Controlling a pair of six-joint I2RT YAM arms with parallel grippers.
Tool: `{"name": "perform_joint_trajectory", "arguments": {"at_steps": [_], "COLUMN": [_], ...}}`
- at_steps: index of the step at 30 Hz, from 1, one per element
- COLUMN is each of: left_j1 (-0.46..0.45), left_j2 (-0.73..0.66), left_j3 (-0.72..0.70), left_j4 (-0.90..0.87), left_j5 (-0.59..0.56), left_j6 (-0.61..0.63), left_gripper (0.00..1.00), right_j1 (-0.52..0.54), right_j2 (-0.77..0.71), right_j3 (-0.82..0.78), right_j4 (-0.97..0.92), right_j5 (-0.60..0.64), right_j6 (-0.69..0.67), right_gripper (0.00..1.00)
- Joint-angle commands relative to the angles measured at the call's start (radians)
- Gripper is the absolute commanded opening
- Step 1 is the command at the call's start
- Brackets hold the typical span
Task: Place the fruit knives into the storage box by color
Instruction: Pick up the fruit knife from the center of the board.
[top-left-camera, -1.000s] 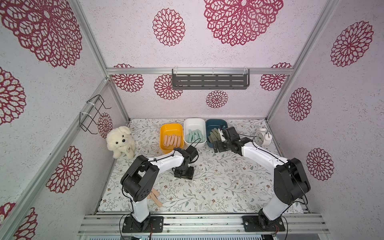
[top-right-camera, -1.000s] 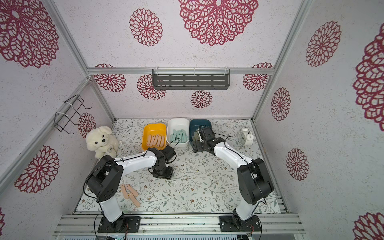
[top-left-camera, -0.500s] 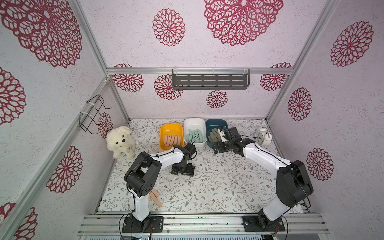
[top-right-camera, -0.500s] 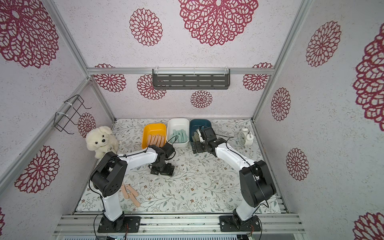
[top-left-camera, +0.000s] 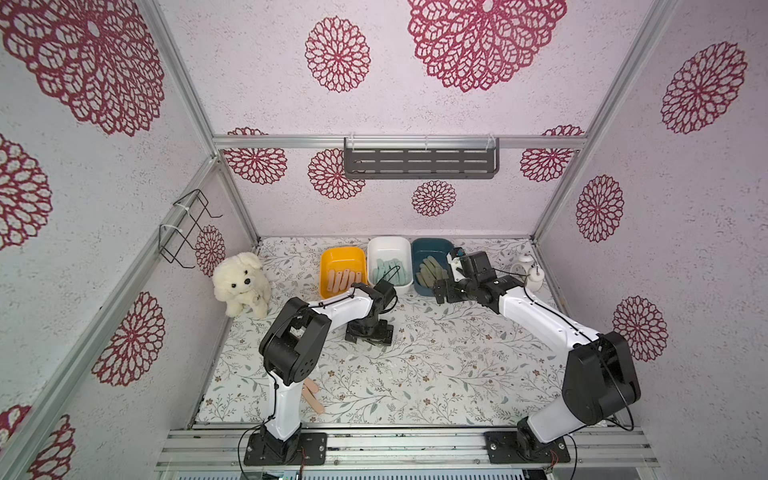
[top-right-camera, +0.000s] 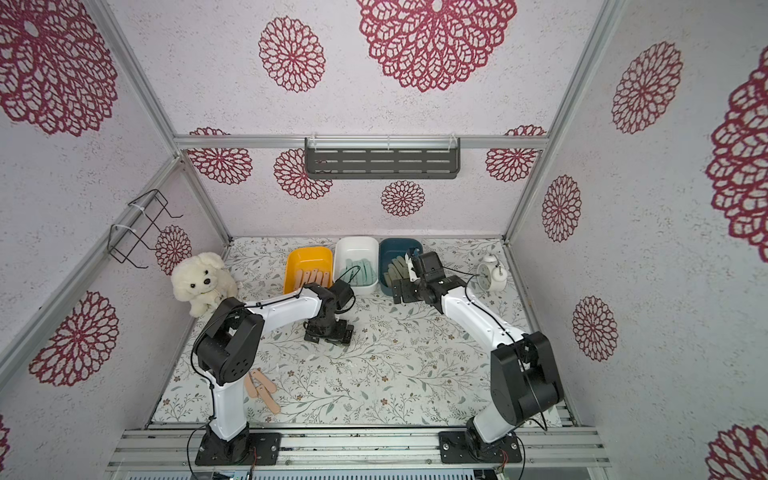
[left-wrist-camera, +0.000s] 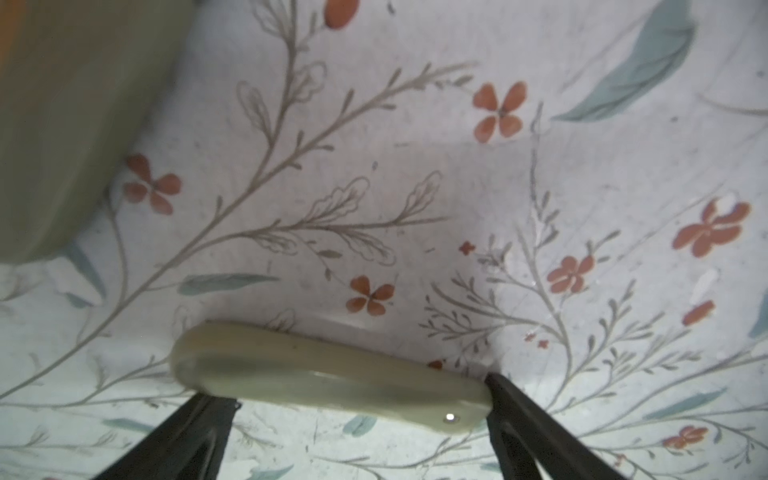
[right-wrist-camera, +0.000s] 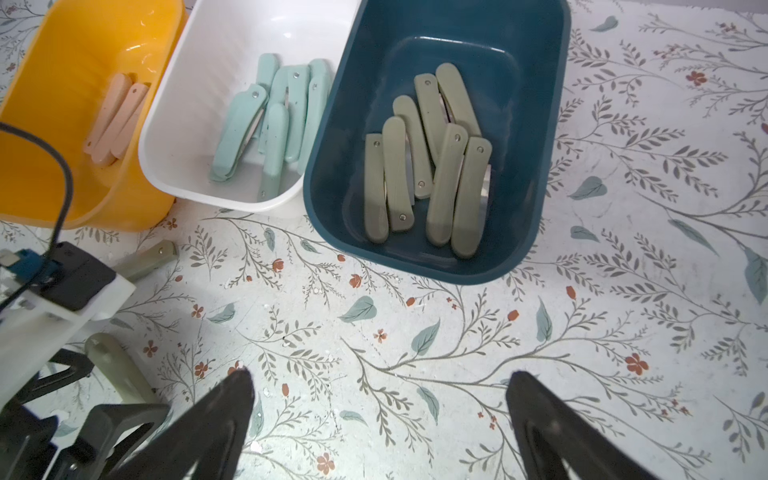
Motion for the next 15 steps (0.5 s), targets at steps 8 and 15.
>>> {"name": "perform_joint_trajectory", "arguments": {"at_steps": [8,15], "left_j1": [0.008,0.011], "left_j2": [0.077,0.080], "left_j3": [-0.004,-0.020], "left_j4": [0.097,0.090], "left_j5": [0.015,-0.023], "left_j6": [0.008,0.005], "left_gripper": [0.96,0.46], "right_j1": [-0.013,-0.015], "right_j2": [-0.058,-0.052], "right_j3": [-0.008,-0.018], "right_j4": [-0.007,0.010], "right_j5": [-0.019,-0.036], "right_j6": [0.014,0.020], "right_gripper": [0.99,0.99]}}
